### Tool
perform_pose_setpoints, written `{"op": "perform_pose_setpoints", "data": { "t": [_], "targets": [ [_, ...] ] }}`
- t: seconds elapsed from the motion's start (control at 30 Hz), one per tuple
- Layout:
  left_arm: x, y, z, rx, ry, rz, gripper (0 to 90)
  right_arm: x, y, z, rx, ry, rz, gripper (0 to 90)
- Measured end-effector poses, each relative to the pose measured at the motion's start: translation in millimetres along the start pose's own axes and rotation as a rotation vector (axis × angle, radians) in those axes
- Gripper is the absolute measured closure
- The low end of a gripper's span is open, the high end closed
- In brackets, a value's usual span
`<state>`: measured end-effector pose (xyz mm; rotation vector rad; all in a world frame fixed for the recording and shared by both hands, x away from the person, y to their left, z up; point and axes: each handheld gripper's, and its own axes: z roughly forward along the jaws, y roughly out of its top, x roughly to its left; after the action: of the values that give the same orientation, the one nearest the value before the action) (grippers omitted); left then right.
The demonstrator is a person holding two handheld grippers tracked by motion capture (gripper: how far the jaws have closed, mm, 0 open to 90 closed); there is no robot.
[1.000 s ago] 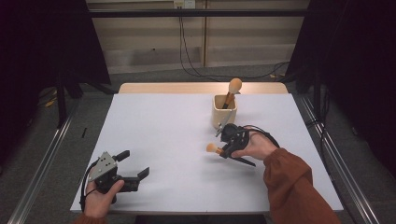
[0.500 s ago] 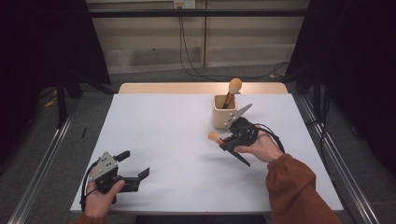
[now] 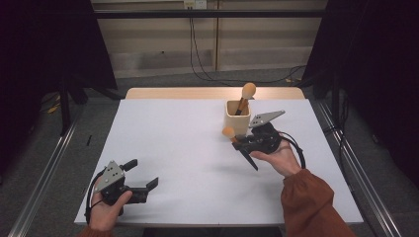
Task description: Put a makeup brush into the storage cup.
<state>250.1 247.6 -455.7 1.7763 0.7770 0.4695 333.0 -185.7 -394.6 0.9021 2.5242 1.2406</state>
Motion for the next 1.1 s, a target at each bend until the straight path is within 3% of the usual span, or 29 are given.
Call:
{"op": "perform_pose_setpoints", "data": {
  "t": [0.67, 0.93, 1.1],
  "targets": [
    [-1.7, 0.8, -1.1, -0.015, 0.003, 0.003, 2.7, -2.0, -15.2, -8.6, -0.286, -0.065, 0.056, 74.3],
    [-1.4, 0.8, -0.9, -0.016, 0.001, 0.002, 2.7, -4.2, -15.6, -10.8, -0.363, -0.079, 0.109, 74.3],
    [-1.1, 0.8, -1.9, -0.022, 0.004, 0.003, 2.7, -1.9, -10.6, -10.7, -0.413, -0.079, 0.108, 74.3]
  ]
}}
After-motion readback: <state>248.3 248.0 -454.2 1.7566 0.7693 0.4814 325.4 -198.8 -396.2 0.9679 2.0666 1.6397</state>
